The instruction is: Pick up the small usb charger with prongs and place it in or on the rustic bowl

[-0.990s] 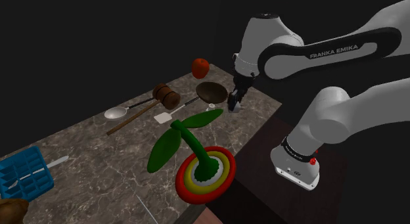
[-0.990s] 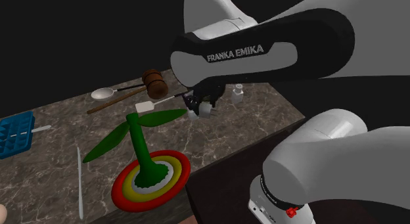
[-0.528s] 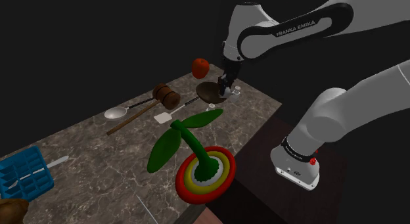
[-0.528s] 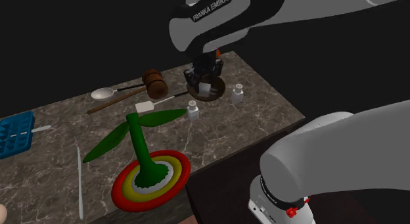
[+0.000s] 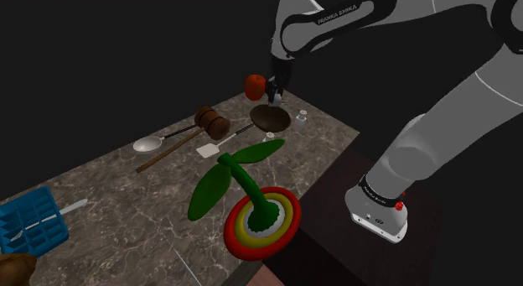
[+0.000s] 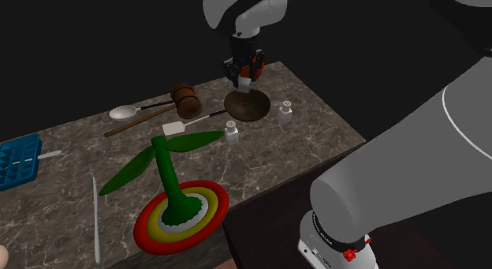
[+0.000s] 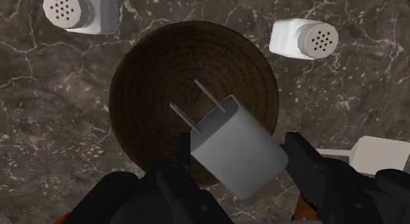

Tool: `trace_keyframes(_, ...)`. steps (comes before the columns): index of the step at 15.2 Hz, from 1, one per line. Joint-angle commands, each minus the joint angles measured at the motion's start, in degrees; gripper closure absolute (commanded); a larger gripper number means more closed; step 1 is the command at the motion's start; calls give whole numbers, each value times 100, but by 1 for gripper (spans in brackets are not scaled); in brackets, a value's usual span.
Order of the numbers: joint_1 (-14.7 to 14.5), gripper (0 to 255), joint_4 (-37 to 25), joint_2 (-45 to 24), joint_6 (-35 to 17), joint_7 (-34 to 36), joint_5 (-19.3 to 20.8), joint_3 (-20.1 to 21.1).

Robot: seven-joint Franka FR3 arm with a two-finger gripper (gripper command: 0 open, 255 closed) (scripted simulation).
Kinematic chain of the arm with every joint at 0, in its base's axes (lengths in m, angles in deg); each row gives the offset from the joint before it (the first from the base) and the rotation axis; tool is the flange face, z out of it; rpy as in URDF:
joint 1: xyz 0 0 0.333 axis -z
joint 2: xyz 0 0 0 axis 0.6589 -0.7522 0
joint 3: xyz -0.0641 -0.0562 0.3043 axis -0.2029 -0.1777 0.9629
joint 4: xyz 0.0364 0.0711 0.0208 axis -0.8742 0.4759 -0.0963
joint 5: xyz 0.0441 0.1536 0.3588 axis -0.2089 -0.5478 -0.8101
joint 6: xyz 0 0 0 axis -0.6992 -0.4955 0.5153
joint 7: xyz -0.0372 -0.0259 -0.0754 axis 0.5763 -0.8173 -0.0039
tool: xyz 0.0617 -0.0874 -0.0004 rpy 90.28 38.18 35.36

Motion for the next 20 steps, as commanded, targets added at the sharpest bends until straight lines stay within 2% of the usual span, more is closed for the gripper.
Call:
trace_keyframes(1, 82, 255, -513, -455, 60, -123, 66, -83)
trace_keyframes(17, 82, 255, 14, -1209, -1219, -71, 137, -74)
trace_keyframes(20, 82, 255, 14, -1209, -1219, -71, 137, -75)
